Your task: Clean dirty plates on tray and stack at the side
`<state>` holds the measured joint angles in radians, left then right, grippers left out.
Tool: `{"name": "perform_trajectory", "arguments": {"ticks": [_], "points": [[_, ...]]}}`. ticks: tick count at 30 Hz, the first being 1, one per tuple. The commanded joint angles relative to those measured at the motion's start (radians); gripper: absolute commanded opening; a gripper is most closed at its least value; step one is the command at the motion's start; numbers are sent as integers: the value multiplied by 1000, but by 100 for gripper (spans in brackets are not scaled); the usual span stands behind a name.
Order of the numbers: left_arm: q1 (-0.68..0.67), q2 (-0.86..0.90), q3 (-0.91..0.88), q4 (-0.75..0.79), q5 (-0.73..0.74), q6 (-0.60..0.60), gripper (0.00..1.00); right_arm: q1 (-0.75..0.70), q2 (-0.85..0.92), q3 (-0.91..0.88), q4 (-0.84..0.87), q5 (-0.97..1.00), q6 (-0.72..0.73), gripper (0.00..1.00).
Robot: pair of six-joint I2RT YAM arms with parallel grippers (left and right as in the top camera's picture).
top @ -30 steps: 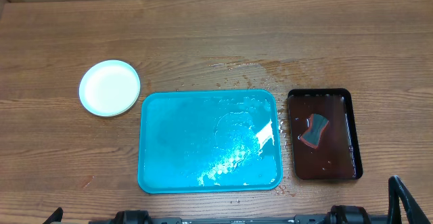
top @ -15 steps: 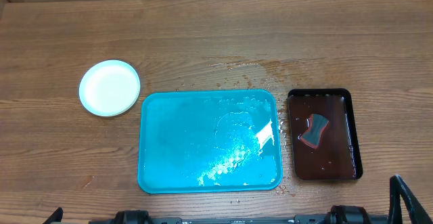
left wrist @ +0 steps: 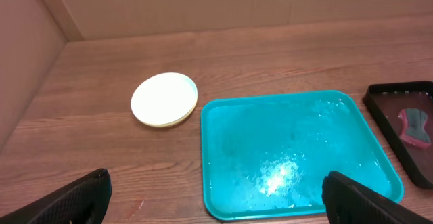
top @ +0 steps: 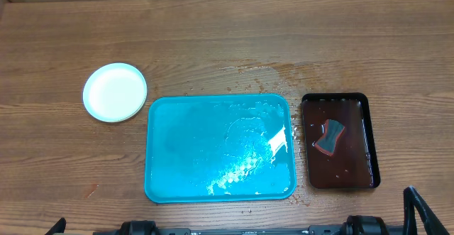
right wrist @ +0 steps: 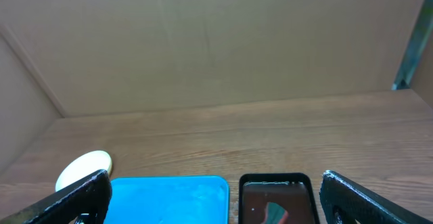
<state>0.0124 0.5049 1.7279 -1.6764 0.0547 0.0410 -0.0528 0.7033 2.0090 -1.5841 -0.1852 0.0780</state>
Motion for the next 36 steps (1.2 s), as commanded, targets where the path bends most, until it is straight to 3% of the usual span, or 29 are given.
{"name": "perform_trajectory", "arguments": {"ticks": [1, 6, 11, 17, 26, 36], "points": [[-6, 1, 1, 1, -10, 8, 100, -7, 13, -1, 1, 29, -3, 100], [-6, 1, 1, 1, -10, 8, 100, -7, 16, -21, 22, 26, -2, 100], [-6, 1, 1, 1, -10, 8, 100, 39, -30, -140, 175, 16, 2, 100], [-6, 1, 1, 1, -10, 8, 100, 65, -262, -455, 436, -18, 5, 100], [-6, 1, 1, 1, -10, 8, 100, 71, -616, -1068, 911, -103, 5, 100], [-6, 1, 1, 1, -10, 8, 100, 71, -700, -1486, 1315, -146, 81, 100]]}}
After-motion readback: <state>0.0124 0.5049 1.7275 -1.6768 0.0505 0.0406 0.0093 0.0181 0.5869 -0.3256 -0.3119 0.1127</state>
